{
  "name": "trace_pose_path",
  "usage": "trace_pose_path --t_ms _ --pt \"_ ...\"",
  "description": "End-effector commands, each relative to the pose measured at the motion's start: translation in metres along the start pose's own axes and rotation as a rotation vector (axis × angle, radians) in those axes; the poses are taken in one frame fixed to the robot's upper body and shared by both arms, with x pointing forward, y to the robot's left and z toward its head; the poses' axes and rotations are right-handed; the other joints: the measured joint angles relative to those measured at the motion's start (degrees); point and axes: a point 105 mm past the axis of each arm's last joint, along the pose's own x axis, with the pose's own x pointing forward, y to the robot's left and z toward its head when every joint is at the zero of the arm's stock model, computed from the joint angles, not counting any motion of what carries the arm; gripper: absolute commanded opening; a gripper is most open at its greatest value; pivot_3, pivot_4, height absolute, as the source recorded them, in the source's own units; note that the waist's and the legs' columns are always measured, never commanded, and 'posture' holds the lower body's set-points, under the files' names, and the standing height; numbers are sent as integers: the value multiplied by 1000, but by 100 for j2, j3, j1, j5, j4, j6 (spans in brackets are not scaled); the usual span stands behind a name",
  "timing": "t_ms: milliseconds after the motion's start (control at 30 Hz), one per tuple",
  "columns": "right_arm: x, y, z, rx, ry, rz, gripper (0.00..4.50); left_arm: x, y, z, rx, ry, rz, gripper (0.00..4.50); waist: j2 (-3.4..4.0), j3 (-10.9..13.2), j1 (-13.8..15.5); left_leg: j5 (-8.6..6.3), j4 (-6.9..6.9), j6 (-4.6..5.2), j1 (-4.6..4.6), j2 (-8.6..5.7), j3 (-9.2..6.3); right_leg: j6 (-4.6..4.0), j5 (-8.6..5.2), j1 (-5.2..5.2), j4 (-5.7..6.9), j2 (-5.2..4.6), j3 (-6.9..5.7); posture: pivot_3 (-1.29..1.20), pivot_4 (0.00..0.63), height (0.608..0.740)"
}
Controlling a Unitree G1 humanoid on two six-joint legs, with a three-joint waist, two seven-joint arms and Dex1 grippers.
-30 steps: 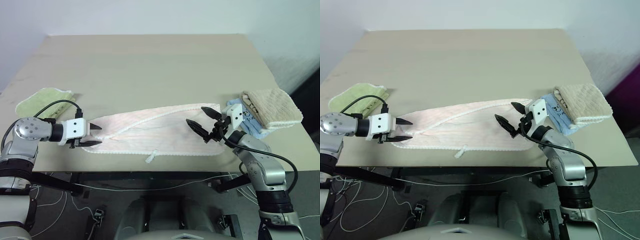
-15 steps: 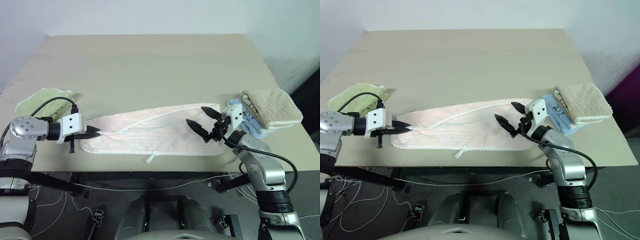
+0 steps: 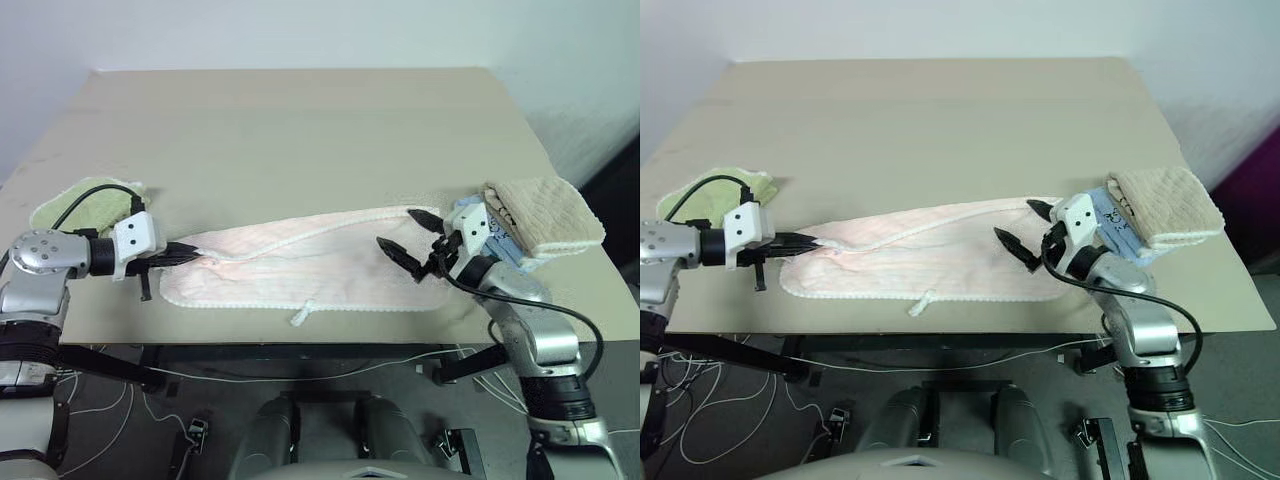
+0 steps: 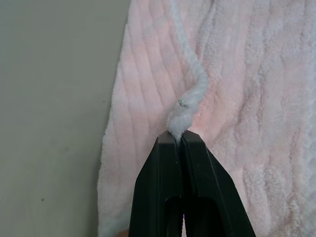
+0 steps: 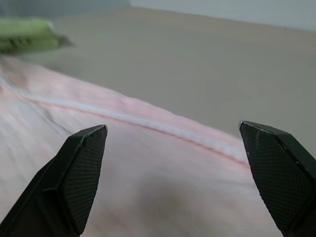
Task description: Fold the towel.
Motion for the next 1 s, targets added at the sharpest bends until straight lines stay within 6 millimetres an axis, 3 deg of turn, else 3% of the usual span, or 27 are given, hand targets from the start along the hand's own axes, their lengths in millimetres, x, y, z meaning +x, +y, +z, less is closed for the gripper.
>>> trace_pose_path --t_ms 33,167,300,433,767,1000 --pt "1 -15 16 -167 11 10 4500 -16 15 13 28 -29 103 30 0 0 3 0 0 0 0 0 -1 0 0 0 0 0 -1 0 150 740" --pt "5 -32 19 -323 66 19 4500 -21 14 13 7 -37 151 30 0 0 -9 0 -1 0 0 2 2 0 0 -1 -1 0 1 0 150 740" --pt "9 -54 0 -543 195 18 4500 -22 10 13 -12 -47 175 30 0 0 -10 0 -1 0 0 4 4 0 0 -2 -1 1 1 0 150 740" --pt "14 -75 -8 -605 232 -25 4500 -21 6 13 -23 -45 183 30 0 1 -15 0 -1 -1 0 3 5 0 0 -2 -1 0 2 0 150 740" --pt "24 -95 -26 -750 325 -41 4500 -18 -3 15 -35 -49 190 30 2 2 -26 1 -4 -1 0 4 7 -1 0 -5 -1 0 6 0 150 740" --pt "28 -93 -38 -792 348 -33 4500 -13 -8 15 -44 -53 180 30 2 1 -33 1 -4 -2 0 4 7 -1 0 -5 -1 0 7 0 150 740"
